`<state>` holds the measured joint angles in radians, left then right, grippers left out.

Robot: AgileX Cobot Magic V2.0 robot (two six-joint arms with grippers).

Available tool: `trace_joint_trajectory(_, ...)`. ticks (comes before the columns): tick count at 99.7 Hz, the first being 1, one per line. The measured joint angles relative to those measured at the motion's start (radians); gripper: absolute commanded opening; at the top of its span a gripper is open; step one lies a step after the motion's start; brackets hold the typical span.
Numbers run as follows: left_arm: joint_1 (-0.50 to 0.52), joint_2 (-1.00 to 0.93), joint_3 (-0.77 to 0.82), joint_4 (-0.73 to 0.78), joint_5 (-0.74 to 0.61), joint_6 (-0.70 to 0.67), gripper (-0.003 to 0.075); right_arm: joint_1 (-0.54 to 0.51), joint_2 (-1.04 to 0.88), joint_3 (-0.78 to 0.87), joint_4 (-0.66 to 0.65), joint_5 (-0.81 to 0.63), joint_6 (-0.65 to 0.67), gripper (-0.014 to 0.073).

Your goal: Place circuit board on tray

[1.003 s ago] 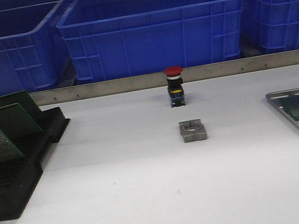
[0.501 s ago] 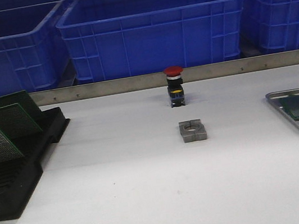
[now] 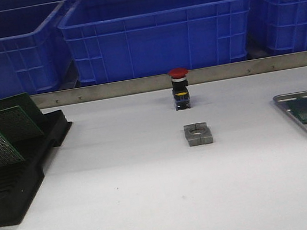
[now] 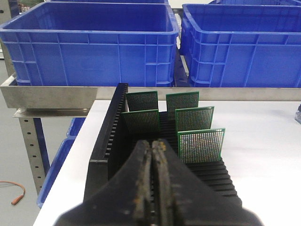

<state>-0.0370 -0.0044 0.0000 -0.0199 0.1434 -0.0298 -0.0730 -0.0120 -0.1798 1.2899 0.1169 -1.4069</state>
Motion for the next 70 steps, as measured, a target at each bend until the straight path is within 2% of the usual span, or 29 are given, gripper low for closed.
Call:
trace_joint_trajectory(4, 0.000, 0.000, 0.002, 0.000, 0.000, 0.000, -0.0020, 0.006, 0.000, 0.011, -0.089, -0.014, 0.070, -0.0061)
trace_joint_trajectory(11, 0.000, 0.000, 0.002, 0.000, 0.000, 0.000, -0.0020, 0.013, 0.000, 0.028, -0.309, -0.018, 0.294, -0.0061)
trace_joint_trajectory(24, 0.000, 0.000, 0.002, 0.000, 0.000, 0.000, -0.0020, 0.019, 0.000, 0.058, -0.866, -0.012, 0.882, -0.0061)
trace_joint_trajectory(30, 0.000, 0.000, 0.000, 0.000, 0.000, 0.000, -0.0020, 0.020, 0.000, 0.073, -1.067, -0.013, 1.127, -0.0061)
trace_joint_trajectory(36, 0.000, 0.000, 0.000, 0.000, 0.000, 0.000, -0.0020, 0.020, 0.000, 0.099, -1.226, -0.036, 1.290, -0.0061)
trace_joint_trajectory(42, 0.000, 0.000, 0.000, 0.000, 0.000, 0.000, -0.0020, 0.020, 0.000, 0.136, -1.302, -0.084, 1.407, -0.0061)
trace_joint_trajectory(49, 0.000, 0.000, 0.000, 0.000, 0.002, 0.000, -0.0020, 0.020, 0.000, 0.186, -1.340, -0.131, 1.467, -0.0061)
trace_joint_trajectory(70, 0.000, 0.000, 0.000, 0.000, 0.002, 0.000, -0.0020, 0.020, 0.000, 0.206, -1.365, -0.143, 1.504, -0.0061)
